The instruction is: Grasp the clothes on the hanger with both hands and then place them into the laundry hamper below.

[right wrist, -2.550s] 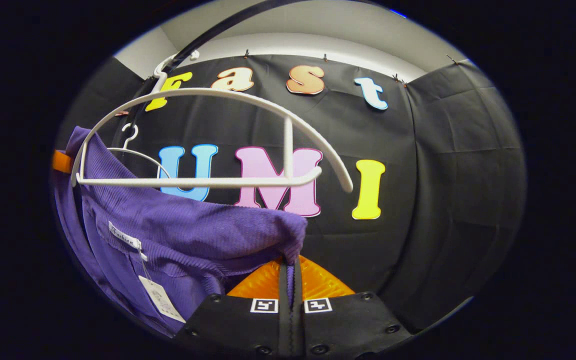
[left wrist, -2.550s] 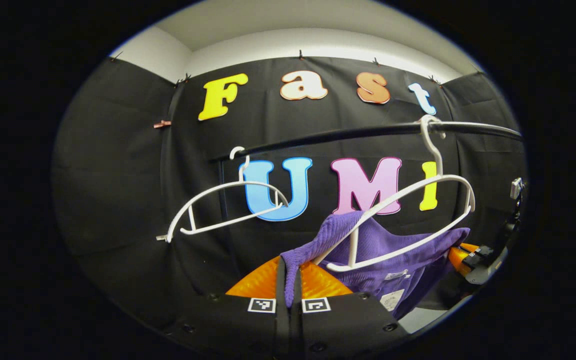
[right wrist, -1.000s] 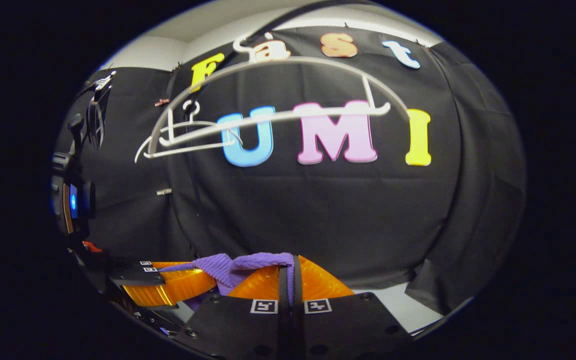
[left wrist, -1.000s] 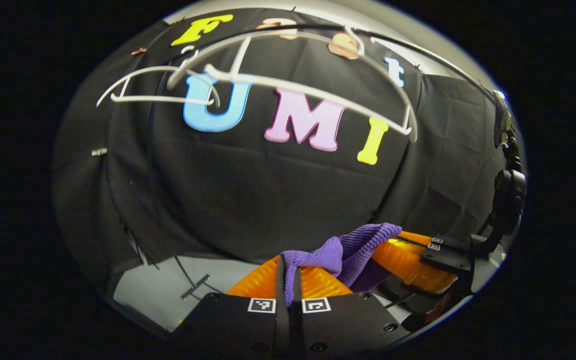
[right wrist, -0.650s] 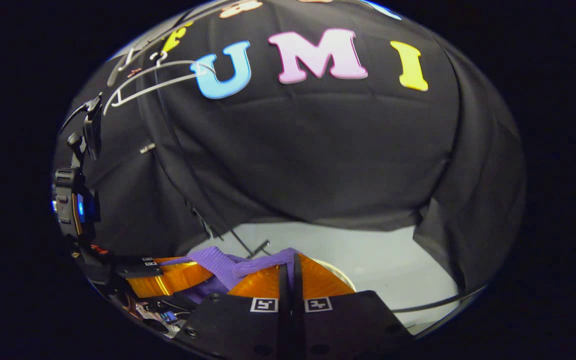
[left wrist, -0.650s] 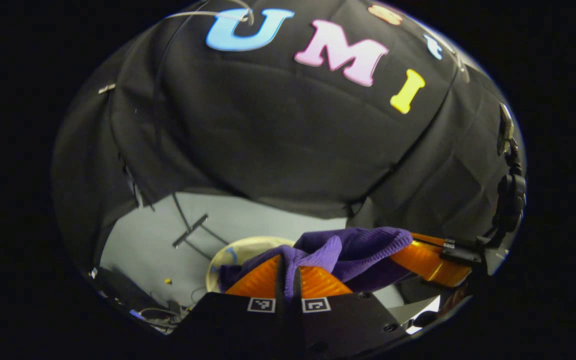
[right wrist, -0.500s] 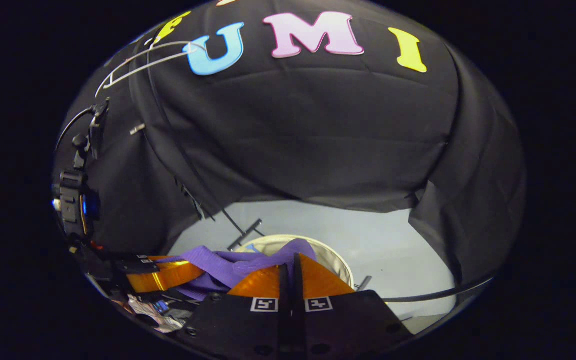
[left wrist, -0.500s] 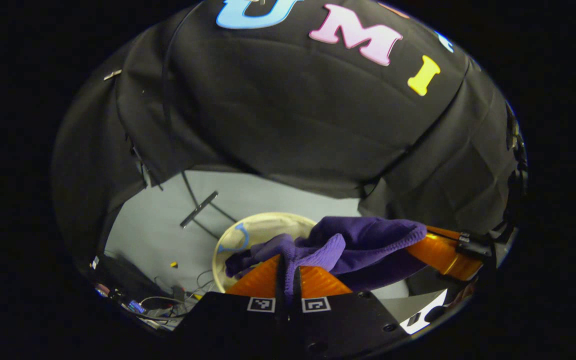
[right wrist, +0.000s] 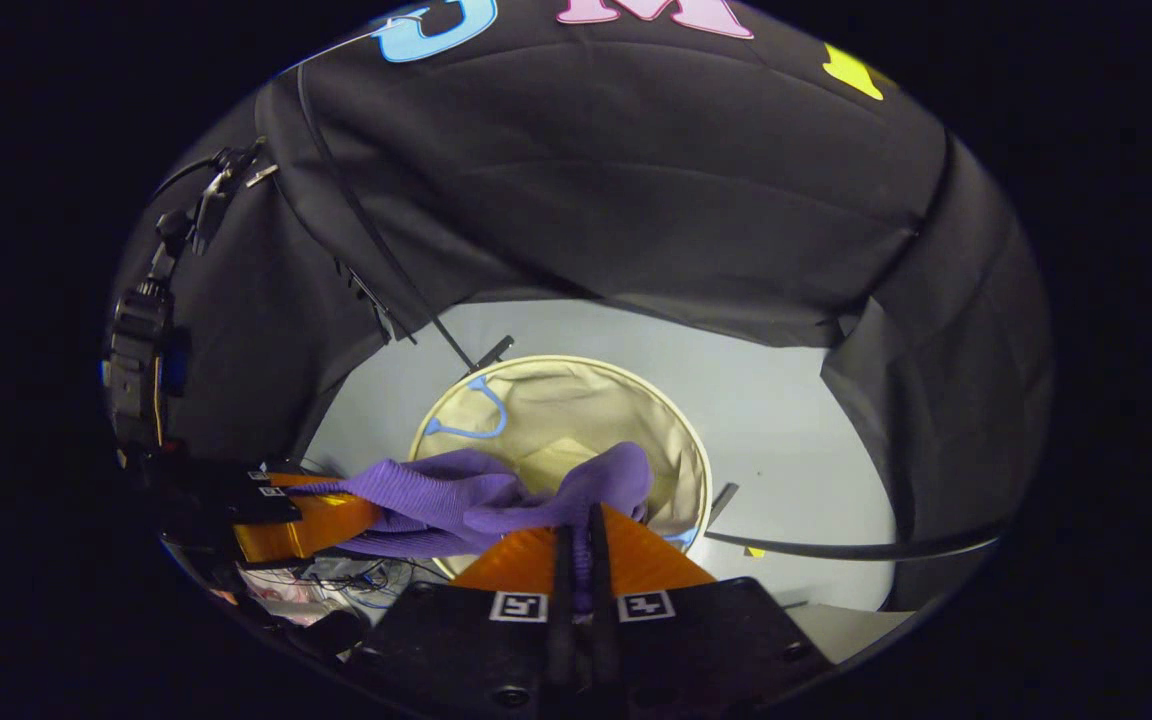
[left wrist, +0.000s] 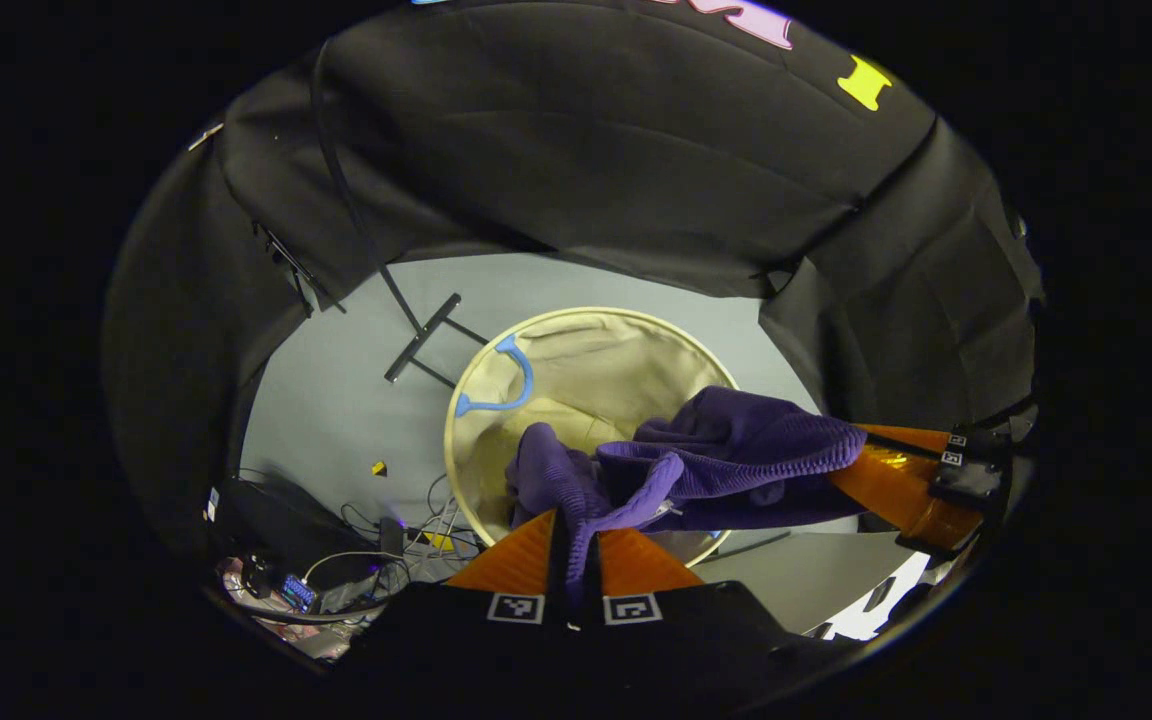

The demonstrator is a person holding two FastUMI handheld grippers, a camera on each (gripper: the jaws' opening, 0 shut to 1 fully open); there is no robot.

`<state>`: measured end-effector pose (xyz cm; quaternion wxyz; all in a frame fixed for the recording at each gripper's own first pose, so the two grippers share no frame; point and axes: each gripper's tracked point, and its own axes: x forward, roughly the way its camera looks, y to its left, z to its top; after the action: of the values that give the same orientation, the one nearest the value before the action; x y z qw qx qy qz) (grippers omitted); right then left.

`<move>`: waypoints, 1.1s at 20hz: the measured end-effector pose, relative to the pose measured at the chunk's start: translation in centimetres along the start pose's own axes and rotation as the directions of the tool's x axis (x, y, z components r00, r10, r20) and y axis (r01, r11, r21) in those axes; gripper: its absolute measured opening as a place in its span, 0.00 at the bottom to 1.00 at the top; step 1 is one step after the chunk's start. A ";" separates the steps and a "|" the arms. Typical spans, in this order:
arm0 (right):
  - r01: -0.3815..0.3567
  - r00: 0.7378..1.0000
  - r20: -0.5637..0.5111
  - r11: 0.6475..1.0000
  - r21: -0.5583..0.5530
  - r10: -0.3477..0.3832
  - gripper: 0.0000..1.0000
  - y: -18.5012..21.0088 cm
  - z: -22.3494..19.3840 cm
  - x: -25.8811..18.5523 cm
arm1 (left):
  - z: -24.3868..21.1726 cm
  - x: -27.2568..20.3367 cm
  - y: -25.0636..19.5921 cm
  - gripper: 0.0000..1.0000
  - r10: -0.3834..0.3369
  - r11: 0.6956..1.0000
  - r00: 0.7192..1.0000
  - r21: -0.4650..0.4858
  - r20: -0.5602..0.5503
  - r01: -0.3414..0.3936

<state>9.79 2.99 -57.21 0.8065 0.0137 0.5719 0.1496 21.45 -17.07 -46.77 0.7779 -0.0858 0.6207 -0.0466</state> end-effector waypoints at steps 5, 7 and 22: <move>0.040 0.999 0.018 0.999 -0.002 -0.040 0.99 -0.7 0.5 0.6 | 0.8 -0.3 0.2 0.91 0.020 0.999 1.000 -0.047 0.020 -0.019; 0.042 0.999 0.023 0.999 0.007 -0.042 0.99 -0.6 0.8 0.3 | 0.5 -0.7 1.0 0.95 0.028 0.999 0.999 -0.045 0.028 -0.027; 0.128 0.956 0.259 0.990 0.061 -0.139 1.00 2.5 6.3 -9.4 | 4.4 -11.4 0.5 0.94 -0.038 0.993 0.950 0.115 0.310 0.003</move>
<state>12.24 3.93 -45.88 0.8830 0.0123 0.4626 0.0792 23.09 -14.25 -34.96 0.8691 -0.0545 0.4857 -0.0755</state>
